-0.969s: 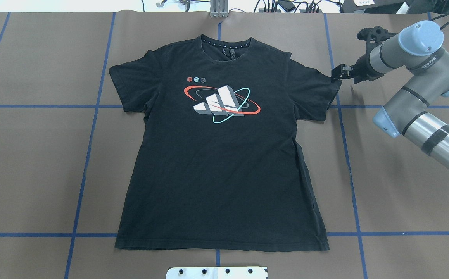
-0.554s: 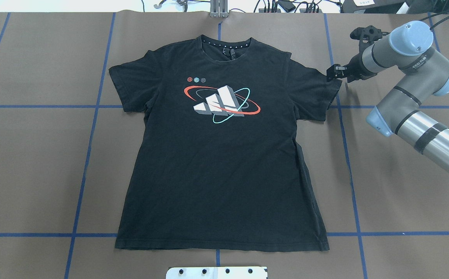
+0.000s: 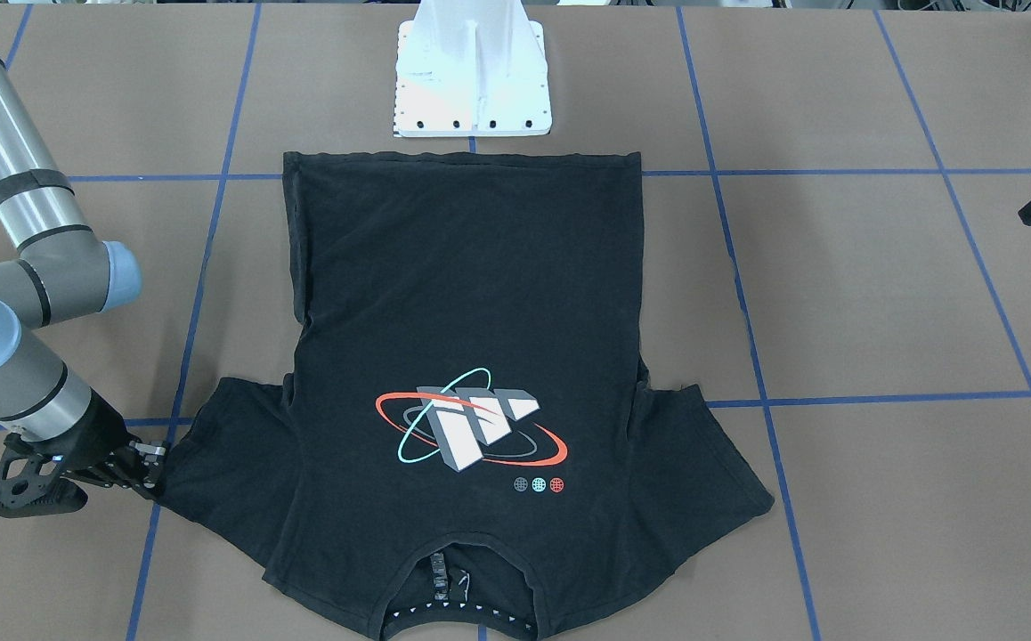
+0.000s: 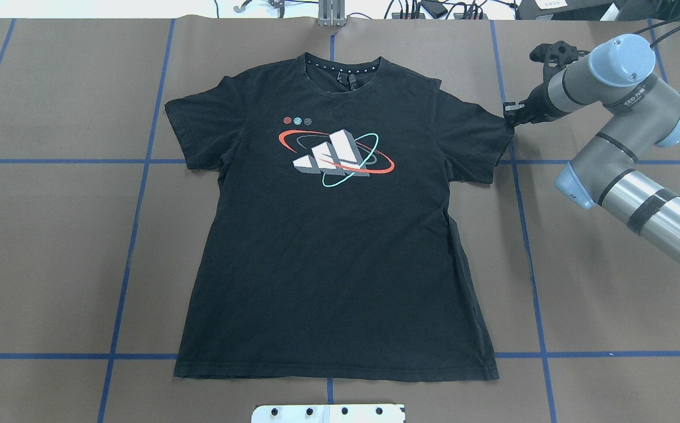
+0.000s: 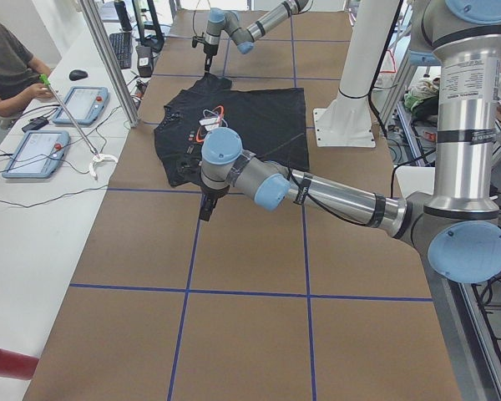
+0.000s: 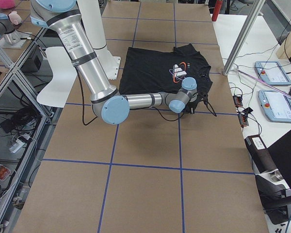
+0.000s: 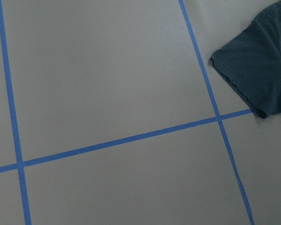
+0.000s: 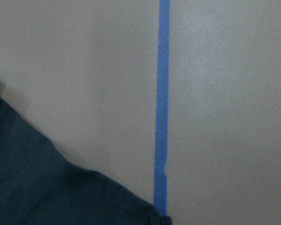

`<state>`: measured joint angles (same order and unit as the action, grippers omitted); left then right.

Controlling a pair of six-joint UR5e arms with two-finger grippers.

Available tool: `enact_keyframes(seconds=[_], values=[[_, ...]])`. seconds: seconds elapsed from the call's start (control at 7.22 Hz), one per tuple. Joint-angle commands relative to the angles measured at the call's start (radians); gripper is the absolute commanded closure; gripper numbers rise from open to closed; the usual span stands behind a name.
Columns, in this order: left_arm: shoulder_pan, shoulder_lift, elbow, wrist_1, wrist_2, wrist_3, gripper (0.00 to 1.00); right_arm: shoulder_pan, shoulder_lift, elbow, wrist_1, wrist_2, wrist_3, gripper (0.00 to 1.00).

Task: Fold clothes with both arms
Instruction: 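Move the right gripper toward the sleeve nearest it on the black t-shirt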

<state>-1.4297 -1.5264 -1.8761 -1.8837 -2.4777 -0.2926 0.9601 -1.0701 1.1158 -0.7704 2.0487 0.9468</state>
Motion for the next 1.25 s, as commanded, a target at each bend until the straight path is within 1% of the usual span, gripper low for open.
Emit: enact_keyframes(seconds=[0.0,0.14,0.28,0.42,0.55,0.69,0.83,1.11], values=[[0.000,-0.004,-0.003,0.000,-0.001,-0.002,0.00,0.003,0.007,0.048,-0.003,0.010,0.048,1.00],[0.002,-0.004,-0.008,0.000,-0.001,-0.002,0.00,0.000,0.010,0.117,-0.013,0.052,0.129,1.00],[0.002,-0.004,-0.008,-0.003,-0.001,0.000,0.00,-0.021,0.047,0.142,-0.010,0.071,0.221,1.00],[0.002,-0.004,-0.006,-0.003,-0.001,0.001,0.00,-0.067,0.123,0.131,-0.023,0.068,0.321,1.00],[0.003,-0.004,-0.005,-0.003,-0.001,0.003,0.00,-0.093,0.213,0.095,-0.105,0.048,0.381,1.00],[0.003,-0.004,-0.003,-0.003,0.000,0.003,0.00,-0.110,0.266,0.047,-0.134,0.019,0.386,1.00],[0.003,-0.004,-0.005,-0.005,-0.001,0.001,0.00,-0.124,0.284,0.018,-0.133,-0.019,0.386,1.00],[0.003,-0.004,-0.006,-0.009,-0.001,0.001,0.00,-0.144,0.346,-0.055,-0.133,-0.057,0.386,1.00]])
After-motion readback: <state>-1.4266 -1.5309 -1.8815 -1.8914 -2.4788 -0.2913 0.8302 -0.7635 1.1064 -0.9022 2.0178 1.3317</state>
